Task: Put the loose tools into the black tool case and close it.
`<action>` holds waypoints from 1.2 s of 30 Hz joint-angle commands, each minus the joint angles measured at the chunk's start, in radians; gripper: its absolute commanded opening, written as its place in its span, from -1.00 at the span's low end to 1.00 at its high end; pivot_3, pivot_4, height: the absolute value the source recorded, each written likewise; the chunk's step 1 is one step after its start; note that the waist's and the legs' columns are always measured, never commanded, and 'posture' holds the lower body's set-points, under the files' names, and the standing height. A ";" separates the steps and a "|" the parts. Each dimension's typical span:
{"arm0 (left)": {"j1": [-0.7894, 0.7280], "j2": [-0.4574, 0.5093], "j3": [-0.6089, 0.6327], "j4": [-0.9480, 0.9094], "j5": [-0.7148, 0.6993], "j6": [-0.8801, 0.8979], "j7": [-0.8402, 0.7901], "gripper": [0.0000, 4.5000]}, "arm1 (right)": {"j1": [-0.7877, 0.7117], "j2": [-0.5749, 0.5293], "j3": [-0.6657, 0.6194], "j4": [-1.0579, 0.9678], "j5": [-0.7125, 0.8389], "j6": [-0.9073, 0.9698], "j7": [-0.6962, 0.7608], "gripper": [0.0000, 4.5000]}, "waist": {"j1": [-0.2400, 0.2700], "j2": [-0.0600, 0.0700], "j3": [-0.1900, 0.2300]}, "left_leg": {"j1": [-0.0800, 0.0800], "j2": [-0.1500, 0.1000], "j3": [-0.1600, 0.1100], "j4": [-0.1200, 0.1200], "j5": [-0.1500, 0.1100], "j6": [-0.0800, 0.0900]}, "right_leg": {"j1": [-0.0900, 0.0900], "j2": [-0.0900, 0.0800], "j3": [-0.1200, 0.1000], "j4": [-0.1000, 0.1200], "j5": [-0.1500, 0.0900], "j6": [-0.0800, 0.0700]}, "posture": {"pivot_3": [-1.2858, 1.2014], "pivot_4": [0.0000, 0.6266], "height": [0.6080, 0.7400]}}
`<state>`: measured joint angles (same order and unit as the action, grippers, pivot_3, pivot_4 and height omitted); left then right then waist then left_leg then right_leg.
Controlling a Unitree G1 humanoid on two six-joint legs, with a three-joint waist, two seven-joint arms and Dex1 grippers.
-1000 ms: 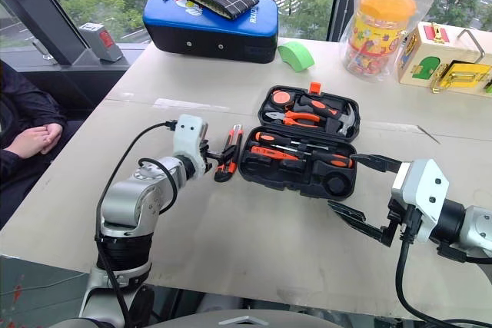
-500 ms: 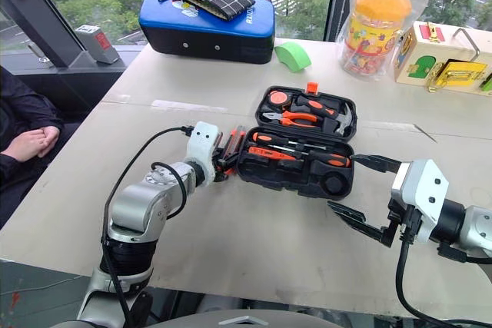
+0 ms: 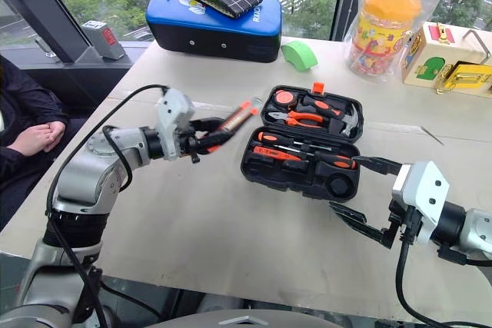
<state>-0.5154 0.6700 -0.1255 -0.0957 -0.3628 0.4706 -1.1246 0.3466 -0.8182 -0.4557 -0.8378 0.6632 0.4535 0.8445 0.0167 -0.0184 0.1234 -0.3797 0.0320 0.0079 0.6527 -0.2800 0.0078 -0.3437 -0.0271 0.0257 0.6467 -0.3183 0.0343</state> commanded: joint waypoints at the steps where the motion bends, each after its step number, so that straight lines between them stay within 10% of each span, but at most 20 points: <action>1: -0.144 -0.004 -0.167 0.229 0.129 -0.333 -0.282 -0.35 | 0.043 0.001 -0.090 -0.030 0.007 -0.019 0.020 1.00 | 0.001 0.000 0.001 | -0.001 0.000 -0.001 0.000 0.000 0.000 | 0.000 0.002 -0.001 0.000 0.000 0.000 | 0.03 -0.52 1.00; 9: -0.394 -0.215 -0.319 0.658 0.312 -0.646 -0.369 -0.35 | 0.172 0.038 -0.217 -0.088 0.024 -0.014 0.026 1.00 | -0.005 -0.001 0.002 | -0.002 -0.003 -0.002 0.001 -0.004 0.007 | 0.000 0.007 0.001 -0.001 0.000 0.000 | 0.03 -0.52 1.00; 26: -0.395 -0.251 -0.360 0.700 0.393 -0.574 -0.426 -0.35 | 0.296 0.067 -0.345 -0.068 0.018 -0.063 0.116 1.00 | -0.006 0.000 0.001 | 0.000 0.004 0.000 0.001 -0.004 0.007 | 0.000 0.011 0.002 0.001 0.000 0.001 | 0.03 -0.52 1.00; 31: -0.409 -0.269 -0.272 0.673 0.306 -0.465 -0.422 0.62 | 0.298 0.074 -0.334 -0.074 0.015 -0.066 0.115 1.00 | -0.006 0.001 0.001 | 0.000 0.005 0.000 0.000 -0.004 0.007 | -0.001 0.012 0.002 0.001 0.000 0.000 | 0.03 -0.52 1.00; 35: -0.374 -0.235 -0.171 0.570 0.188 -0.300 -0.442 0.62 | 0.291 0.083 -0.300 -0.071 -0.005 -0.078 0.104 1.00 | -0.007 0.001 0.001 | 0.000 0.005 0.000 0.001 -0.004 0.007 | -0.001 0.012 0.002 0.001 0.000 0.001 | 0.03 -0.52 1.00; 36: -0.350 -0.228 -0.150 0.539 0.172 -0.261 -0.417 0.31 | 0.284 0.084 -0.287 -0.069 -0.009 -0.079 0.097 1.00 | -0.008 0.001 0.001 | 0.000 0.005 0.000 0.001 -0.004 0.007 | -0.001 0.012 0.002 0.001 0.000 0.001 | 0.03 -0.52 1.00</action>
<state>-0.8841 0.4280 -0.3285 0.5131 -0.1368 0.1494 -1.5537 0.6387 -0.7379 -0.7496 -0.8938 0.6622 0.3961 0.9507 0.0089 -0.0175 0.1246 -0.3794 0.0371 0.0081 0.6535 -0.2838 0.0150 -0.3444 -0.0154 0.0277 0.6480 -0.3184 0.0348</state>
